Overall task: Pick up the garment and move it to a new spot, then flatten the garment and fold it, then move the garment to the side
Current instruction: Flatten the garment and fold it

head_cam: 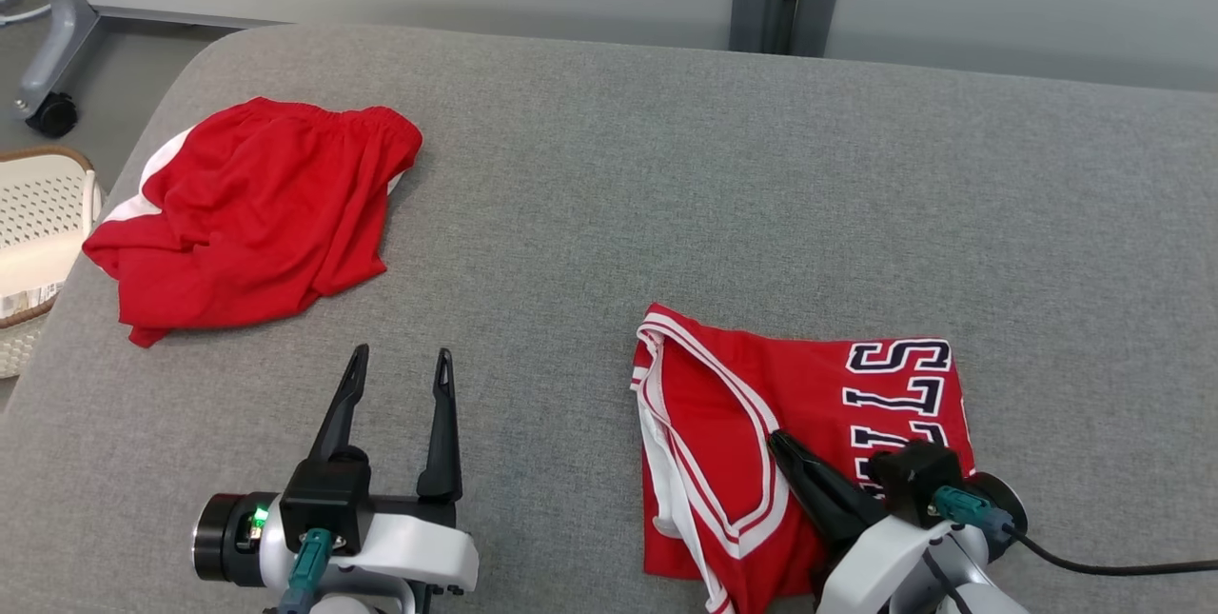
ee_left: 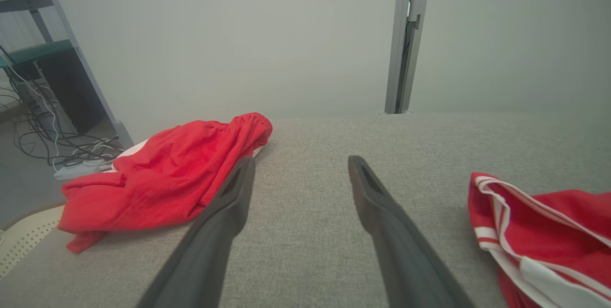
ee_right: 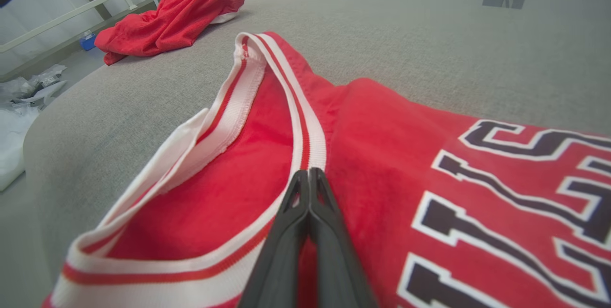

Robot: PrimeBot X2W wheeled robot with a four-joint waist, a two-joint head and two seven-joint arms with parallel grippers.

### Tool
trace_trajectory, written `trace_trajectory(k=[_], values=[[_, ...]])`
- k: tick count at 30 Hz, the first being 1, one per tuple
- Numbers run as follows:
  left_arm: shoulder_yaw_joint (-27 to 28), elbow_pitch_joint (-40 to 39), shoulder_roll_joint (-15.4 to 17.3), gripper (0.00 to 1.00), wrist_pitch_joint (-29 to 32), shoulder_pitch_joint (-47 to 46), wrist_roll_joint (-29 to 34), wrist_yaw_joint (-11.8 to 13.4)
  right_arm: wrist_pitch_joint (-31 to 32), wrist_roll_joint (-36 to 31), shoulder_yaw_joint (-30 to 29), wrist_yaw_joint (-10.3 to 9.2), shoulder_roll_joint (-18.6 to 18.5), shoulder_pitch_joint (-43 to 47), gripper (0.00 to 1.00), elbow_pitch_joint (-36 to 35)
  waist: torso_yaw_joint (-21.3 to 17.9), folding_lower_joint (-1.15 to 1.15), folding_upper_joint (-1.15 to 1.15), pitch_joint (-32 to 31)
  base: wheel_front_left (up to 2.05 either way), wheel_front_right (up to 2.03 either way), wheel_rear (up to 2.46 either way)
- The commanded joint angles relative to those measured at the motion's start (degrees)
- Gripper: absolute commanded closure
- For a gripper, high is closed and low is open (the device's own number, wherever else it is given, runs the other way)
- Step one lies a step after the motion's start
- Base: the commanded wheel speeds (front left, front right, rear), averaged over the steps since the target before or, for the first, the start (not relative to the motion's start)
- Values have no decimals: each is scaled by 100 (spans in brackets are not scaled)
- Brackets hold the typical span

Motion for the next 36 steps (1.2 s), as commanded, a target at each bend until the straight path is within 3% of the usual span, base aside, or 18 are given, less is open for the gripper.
trace_trajectory(k=[1,25,36], values=[[-9,0,17,0,-21,3,-1,21,-21,3,-1,8,23,51,100,42,24,0,0,4,0,0,0],[-288,65,17,0,-21,-260,-86,118,-41,987,1501,12,421,-618,100,549,326,0,0,246,0,0,0],[-182,109,18,0,-21,-193,-84,123,-216,1161,1565,10,245,-907,100,787,110,0,0,72,0,0,0]])
